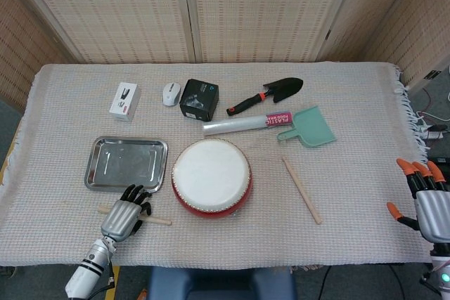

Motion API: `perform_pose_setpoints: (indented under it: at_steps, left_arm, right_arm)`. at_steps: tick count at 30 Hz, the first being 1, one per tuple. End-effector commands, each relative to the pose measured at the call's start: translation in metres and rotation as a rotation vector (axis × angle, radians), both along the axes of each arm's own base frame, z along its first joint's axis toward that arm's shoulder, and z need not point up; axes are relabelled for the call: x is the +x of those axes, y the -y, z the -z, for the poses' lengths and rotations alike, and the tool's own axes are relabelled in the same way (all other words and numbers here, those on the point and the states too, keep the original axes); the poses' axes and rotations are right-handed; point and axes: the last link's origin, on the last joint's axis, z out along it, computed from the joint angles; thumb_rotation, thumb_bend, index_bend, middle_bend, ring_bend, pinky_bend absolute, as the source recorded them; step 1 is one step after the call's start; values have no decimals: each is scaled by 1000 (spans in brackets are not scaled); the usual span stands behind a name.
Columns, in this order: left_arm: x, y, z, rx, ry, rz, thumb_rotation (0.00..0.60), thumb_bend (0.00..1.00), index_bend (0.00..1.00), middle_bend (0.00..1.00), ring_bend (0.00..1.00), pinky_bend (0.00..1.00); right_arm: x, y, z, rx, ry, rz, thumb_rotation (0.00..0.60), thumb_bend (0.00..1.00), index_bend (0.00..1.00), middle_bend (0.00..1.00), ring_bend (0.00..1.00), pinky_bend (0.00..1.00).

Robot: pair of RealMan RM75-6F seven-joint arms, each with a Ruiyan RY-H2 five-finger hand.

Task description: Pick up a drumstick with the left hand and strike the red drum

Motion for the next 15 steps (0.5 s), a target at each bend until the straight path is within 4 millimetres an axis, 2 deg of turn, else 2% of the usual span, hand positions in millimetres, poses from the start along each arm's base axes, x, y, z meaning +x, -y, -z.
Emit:
perform_pose_setpoints:
  at_steps: [1, 14, 15]
  left_arm:
    - [0, 0, 1, -2, 0, -3, 600, 309, 507, 184, 39, 7]
    - [2, -1, 3, -4, 18, -9, 600, 335, 558, 201, 41, 18]
    - [5, 1, 3, -9, 61, -28, 600, 341, 566, 205, 43, 20]
  right_arm:
    - [0, 0, 0, 1, 1, 1, 600, 248, 79, 132, 0, 33]
    - [-2, 1, 0, 6, 6, 8, 600, 248, 92, 132, 0, 33]
    - [-2, 1, 0, 8, 8, 8, 600, 248, 92, 132, 0, 33]
